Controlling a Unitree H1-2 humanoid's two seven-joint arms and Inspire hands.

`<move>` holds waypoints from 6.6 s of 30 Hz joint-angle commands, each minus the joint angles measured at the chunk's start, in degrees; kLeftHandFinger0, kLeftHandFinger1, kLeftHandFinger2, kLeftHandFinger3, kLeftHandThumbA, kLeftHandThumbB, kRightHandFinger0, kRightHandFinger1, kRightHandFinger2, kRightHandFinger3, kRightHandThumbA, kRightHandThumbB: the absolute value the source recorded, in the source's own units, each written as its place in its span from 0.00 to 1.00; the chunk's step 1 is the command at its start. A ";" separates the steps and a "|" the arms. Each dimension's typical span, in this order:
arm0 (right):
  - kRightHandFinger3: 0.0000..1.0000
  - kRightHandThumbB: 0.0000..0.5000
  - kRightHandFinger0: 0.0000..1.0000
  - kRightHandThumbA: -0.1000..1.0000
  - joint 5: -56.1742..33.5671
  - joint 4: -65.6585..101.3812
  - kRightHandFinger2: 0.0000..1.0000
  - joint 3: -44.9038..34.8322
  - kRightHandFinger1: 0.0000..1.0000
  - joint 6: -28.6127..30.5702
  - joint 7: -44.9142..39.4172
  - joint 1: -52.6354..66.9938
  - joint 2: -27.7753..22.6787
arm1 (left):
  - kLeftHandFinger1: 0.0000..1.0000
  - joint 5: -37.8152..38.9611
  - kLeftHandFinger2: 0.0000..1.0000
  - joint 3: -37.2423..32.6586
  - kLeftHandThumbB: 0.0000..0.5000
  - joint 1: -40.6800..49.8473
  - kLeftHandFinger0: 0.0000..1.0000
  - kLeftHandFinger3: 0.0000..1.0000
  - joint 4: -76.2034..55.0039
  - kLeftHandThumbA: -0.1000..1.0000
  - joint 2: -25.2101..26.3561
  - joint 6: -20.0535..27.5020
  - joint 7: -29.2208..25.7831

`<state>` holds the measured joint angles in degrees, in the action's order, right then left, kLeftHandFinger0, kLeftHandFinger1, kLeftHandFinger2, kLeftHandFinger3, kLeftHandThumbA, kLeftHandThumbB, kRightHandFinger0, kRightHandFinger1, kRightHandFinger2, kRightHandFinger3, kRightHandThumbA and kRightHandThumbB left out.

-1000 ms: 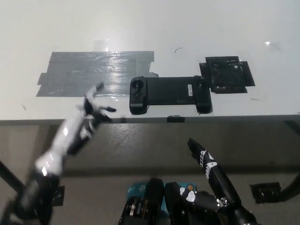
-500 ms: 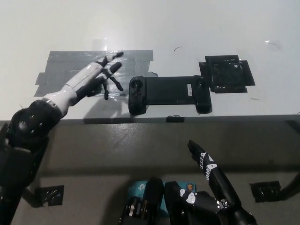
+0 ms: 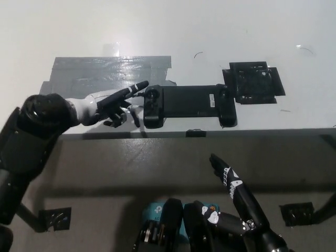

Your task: A controller is being placed at the center of the desk near the left hand and the robot uses its left hand's index finger to press a button at the left area of the controller

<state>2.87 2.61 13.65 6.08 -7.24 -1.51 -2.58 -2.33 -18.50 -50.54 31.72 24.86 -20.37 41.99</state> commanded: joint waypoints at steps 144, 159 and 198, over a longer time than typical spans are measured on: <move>1.00 0.46 1.00 0.56 2.05 3.14 1.00 -0.14 1.00 -0.31 -2.86 -2.79 0.01 | 0.24 -3.89 0.58 -2.47 0.98 -8.97 0.04 1.00 5.04 1.00 1.39 -6.56 13.25; 1.00 0.48 1.00 0.57 2.04 2.86 1.00 -0.25 1.00 -0.57 -2.93 -3.22 -0.05 | 0.17 -3.93 0.55 -0.83 0.98 -8.88 0.00 1.00 4.42 1.00 1.56 -6.56 12.95; 1.00 0.51 1.00 0.55 2.48 3.41 1.00 -0.23 1.00 -1.01 -2.94 -3.89 -0.13 | 0.06 -4.89 0.43 -0.05 0.96 -9.30 0.00 1.00 5.42 1.00 -0.44 -6.56 13.43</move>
<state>5.20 4.36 13.61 4.84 -9.90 -3.82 -2.73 -6.58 -18.60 -56.58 37.10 24.56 -26.09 54.18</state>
